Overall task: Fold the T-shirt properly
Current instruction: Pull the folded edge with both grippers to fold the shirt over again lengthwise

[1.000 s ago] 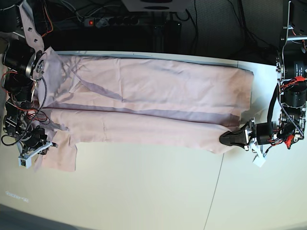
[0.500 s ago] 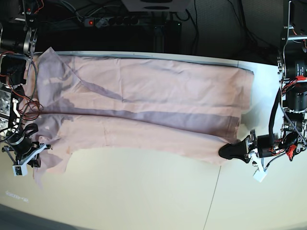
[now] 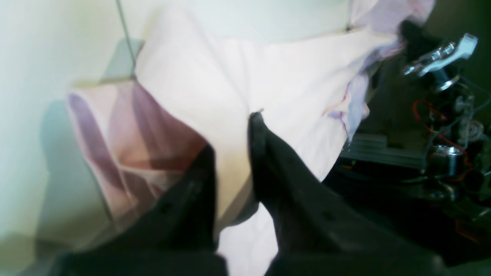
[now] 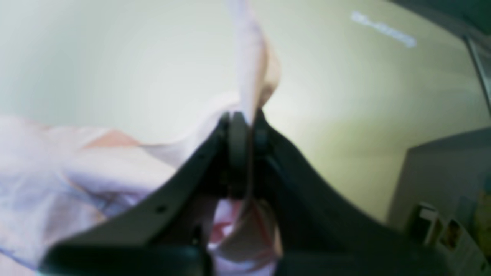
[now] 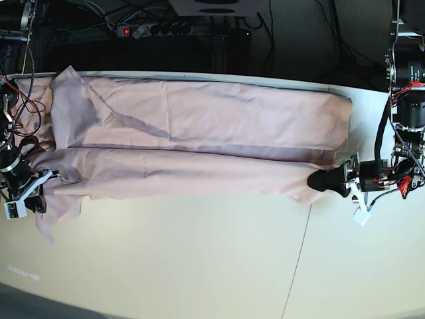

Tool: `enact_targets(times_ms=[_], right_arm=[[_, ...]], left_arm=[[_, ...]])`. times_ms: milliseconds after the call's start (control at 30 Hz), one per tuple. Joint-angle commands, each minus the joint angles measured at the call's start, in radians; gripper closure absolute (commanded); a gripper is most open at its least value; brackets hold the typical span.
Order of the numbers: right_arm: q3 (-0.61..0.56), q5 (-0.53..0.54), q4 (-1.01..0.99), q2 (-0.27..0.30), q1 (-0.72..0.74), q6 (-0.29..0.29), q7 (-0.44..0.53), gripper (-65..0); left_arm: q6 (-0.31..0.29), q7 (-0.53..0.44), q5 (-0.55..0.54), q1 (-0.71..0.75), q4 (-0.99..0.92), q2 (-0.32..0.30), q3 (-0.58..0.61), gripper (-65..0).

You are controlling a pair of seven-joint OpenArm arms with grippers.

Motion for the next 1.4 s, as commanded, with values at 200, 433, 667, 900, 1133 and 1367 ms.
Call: enact_targets(times_ms=[200,433,667,900,1133,1367], right_arm=[[0.015,-0.010,0.083,0.040,-0.062,0.069,0.026,0.0],[0.026,-0.024,0.149,0.074,-0.123,0.069,0.027,0.0],[0.035,-0.037,0.224,0.116,-0.192,0.068,0.039,0.0],[0.111,-0.037,0.240,0.122,-0.258,0.068,0.058,0.0],[0.154,-0.151,0.333,0.125,-0.378,0.068,0.139,0.0],[0.154,-0.298,0.391,0.130,-0.442,0.067,0.217,0.0]], left_arm=[[-0.026,-0.011,-0.030,0.108,0.309,-0.066,-0.005,0.0],[-0.026,-0.011,-0.030,0.188,0.423,-0.084,-0.005,0.0],[-0.026,-0.011,0.011,0.231,0.527,-0.083,-0.005,0.0],[-0.026,-0.011,0.081,0.233,0.544,-0.084,-0.005,0.0],[-0.026,-0.011,0.095,0.233,0.544,-0.084,-0.005,0.0],[-0.026,-0.011,0.147,0.236,0.544,-0.084,-0.005,0.0]])
